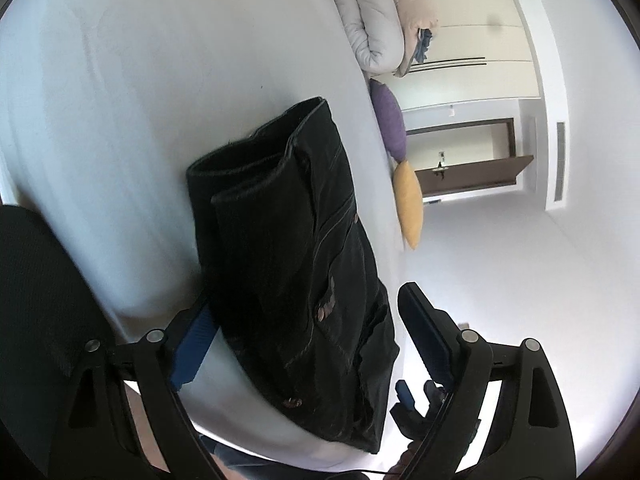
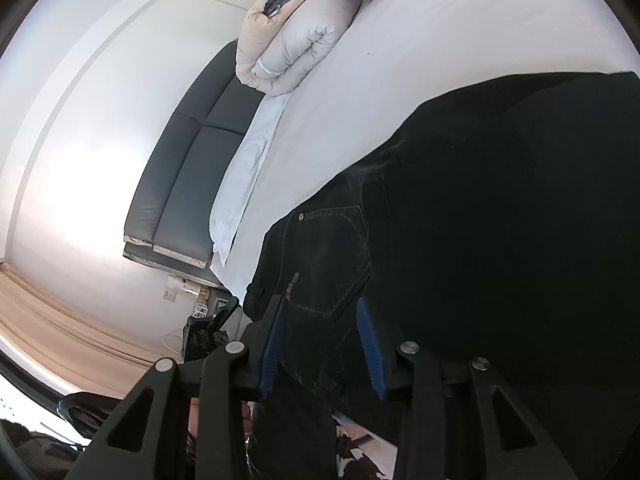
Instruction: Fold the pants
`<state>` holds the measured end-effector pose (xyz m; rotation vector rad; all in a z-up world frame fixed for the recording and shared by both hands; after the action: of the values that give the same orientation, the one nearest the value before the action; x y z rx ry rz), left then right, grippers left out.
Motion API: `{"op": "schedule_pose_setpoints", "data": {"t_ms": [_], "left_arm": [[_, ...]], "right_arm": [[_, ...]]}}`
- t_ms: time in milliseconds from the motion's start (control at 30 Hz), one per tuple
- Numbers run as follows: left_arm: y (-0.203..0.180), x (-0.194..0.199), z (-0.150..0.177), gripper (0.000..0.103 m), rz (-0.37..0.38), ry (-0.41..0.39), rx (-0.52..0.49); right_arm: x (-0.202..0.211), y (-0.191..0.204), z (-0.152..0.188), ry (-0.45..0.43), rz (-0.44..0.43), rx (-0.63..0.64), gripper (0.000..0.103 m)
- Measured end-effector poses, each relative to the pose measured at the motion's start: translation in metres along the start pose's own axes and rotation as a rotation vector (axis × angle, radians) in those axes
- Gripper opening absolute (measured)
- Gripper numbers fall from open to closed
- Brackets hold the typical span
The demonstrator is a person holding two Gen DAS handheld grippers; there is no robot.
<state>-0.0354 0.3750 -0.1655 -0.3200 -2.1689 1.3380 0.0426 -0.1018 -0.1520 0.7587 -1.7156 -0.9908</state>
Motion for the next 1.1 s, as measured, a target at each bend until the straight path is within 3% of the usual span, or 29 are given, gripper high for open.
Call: {"op": "schedule_pose_setpoints", "data": {"t_ms": [67,133,233,533,633,733,867,1100], "left_arm": [[0.002,-0.004,-0.003,0.072,0.007,-0.008,0.029],[0.009,-0.002,-0.002,0.048,0.017,-0.012,0.078],[0.008,0.006,0.002,0.033,-0.009,0.001,0.063],[-0.045,0.009,-0.005,0.019,-0.125,0.001,-0.210],[-0.063,0.014,-0.001,0.018,-0.160,-0.003,-0.304],[-0.081,0.012,-0.001,0.017,-0.180,-0.008,-0.367],[-0.106,0.015,0.007,0.016,-0.209,-0.012,-0.482],[-0.175,-0.008,0.030,0.016,-0.206,0.018,-0.757]], "right_arm": [[-0.005,0.004,-0.004,0.007,0.007,0.009,0.039],[-0.008,0.006,-0.006,0.014,0.019,0.020,0.039],[-0.018,0.010,-0.014,0.023,0.057,0.032,0.037],[-0.067,-0.004,-0.039,0.085,0.192,-0.004,0.026],[-0.081,-0.011,-0.040,0.107,0.269,0.000,0.000],[-0.083,-0.021,-0.043,0.110,0.253,-0.045,0.000],[-0.087,-0.023,-0.041,0.105,0.281,-0.005,0.000],[-0.085,-0.030,-0.037,0.064,0.234,-0.002,0.000]]}}
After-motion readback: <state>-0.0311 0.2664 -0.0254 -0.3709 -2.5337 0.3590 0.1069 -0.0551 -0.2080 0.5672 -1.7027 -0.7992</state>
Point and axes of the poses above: each gripper's, at about its wrist camera, not at the fingertips, and x roughly against the way its jaws point, y to its left, z to its underside, the point moved 2 cm from there along -x, roughly the way its jaws point, and after that the axes turned 13 degrees about -x, right-handed, at the moved point
